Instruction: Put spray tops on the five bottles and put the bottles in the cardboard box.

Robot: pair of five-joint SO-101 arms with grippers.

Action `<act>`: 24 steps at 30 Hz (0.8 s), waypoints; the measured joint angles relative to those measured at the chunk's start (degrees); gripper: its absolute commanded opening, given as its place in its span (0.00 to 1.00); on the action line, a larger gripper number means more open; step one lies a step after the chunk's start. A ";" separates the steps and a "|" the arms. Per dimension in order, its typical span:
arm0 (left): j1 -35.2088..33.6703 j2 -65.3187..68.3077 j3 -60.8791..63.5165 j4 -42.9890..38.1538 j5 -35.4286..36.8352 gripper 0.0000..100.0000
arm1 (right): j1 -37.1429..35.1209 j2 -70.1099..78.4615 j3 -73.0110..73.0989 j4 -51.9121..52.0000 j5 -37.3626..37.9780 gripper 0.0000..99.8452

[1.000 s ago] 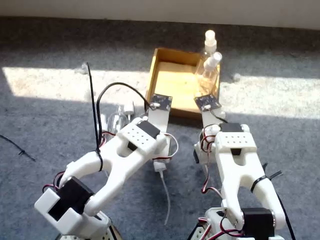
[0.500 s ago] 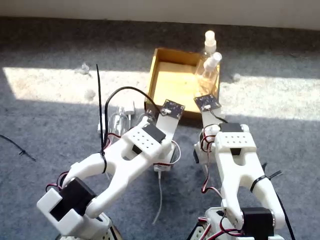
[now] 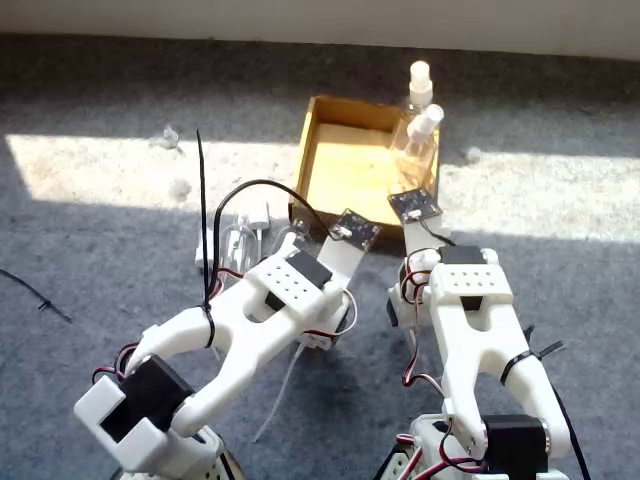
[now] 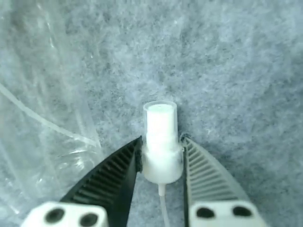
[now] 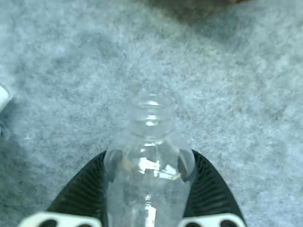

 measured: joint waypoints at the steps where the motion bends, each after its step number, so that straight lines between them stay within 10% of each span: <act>1: 0.00 0.00 0.00 0.00 -0.97 0.03 | 0.00 0.00 0.00 0.00 0.00 0.02; 11: -0.09 0.00 -1.76 5.36 -10.02 0.03 | 0.00 0.00 0.00 0.00 0.00 0.01; 24: -0.09 0.00 -34.90 31.47 -23.91 0.03 | 0.09 0.00 0.00 0.00 0.00 0.01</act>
